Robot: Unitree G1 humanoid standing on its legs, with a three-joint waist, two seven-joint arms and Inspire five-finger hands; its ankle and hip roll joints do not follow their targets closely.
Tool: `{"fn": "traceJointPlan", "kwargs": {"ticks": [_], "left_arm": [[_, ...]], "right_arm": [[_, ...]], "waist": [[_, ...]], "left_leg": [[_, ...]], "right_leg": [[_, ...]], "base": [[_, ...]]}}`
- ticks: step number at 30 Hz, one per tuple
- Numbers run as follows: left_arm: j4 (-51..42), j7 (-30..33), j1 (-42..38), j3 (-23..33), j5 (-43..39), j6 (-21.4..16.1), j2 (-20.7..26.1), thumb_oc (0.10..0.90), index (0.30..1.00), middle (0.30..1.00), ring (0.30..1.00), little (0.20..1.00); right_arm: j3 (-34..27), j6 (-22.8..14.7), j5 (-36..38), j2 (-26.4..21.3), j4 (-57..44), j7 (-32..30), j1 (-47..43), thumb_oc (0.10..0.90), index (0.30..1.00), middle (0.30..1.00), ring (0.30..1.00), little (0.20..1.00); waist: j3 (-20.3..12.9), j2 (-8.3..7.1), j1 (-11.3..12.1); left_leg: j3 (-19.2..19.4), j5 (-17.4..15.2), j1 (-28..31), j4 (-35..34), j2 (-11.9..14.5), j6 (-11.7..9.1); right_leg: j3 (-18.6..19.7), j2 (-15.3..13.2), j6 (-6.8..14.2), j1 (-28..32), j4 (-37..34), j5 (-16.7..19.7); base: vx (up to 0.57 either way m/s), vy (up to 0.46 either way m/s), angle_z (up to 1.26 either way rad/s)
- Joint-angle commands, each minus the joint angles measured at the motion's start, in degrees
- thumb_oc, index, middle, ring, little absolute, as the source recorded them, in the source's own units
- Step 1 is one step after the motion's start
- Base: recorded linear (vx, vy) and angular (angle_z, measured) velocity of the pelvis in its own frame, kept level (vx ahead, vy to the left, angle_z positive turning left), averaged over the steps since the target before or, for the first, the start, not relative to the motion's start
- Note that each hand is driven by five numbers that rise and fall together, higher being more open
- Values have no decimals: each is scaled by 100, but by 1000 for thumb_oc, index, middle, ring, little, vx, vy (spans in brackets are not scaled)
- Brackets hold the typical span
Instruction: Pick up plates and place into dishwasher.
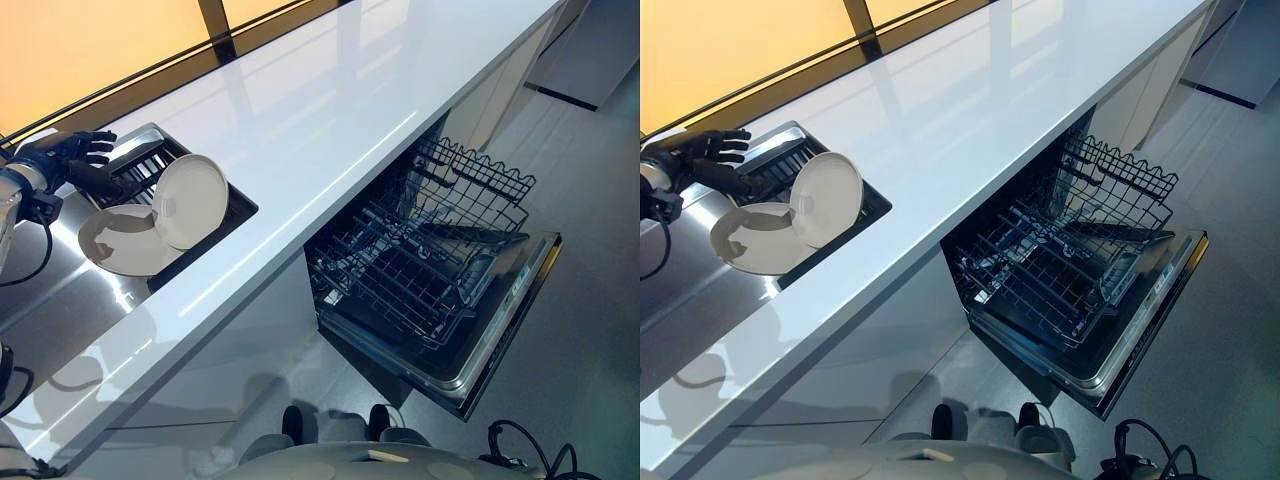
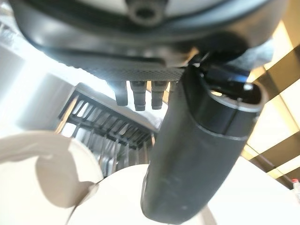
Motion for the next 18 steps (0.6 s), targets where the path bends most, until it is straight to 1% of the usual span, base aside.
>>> {"fn": "traceJointPlan", "kwargs": {"ticks": [1, 4, 6, 9, 10, 18], "left_arm": [[74, 240, -553, 918, -43, -534, 216, 800, 900, 900, 900, 900], [30, 260, -507, 984, -160, -507, 179, 800, 900, 900, 900, 900], [18, 330, -460, 1051, -298, -581, 101, 800, 900, 900, 900, 900], [11, 371, -443, 1090, -302, -613, 36, 800, 900, 900, 900, 900], [14, 391, -417, 1110, -314, -696, -16, 800, 900, 900, 900, 900], [-22, 505, -481, 1087, -435, -758, -111, 800, 900, 900, 900, 900]], "right_arm": [[4, -12, -122, -445, 31, -9, 117, 800, 900, 900, 900, 900], [8, -24, -122, -440, 5, -31, 117, 800, 900, 900, 900, 900], [11, -38, -97, -459, 1, -40, 97, 800, 900, 900, 900, 900], [9, -62, -83, -462, -16, -62, 90, 800, 900, 900, 900, 900], [19, -85, -51, -467, -20, -72, 74, 800, 900, 900, 900, 900], [39, -200, -7, -496, -26, -103, 37, 800, 900, 900, 900, 900]], "waist": [[8, 12, -24], [38, 1, -32], [90, -16, -41], [142, -32, -60], [188, -52, -69], [363, -105, -105]], "left_leg": [[407, -411, 100, 37, -429, 199], [427, -400, 80, 37, -422, 201], [445, -384, 50, 37, -416, 198], [469, -367, 14, 37, -405, 197], [471, -355, -12, 37, -403, 199], [518, -307, -114, 37, -395, 207]], "right_leg": [[347, -8, 392, -12, 36, 0], [362, -8, 390, -39, 38, 14], [381, -8, 387, -74, 44, 24], [404, -9, 386, -123, 56, 43], [422, -8, 384, -159, 61, 61], [481, -10, 383, -287, 85, 113]], "base": [[0, 0, 0], [0, 0, 0], [-38, 23, -2], [-40, 17, -2], [-57, 20, -3], [-36, 18, -2]]}}
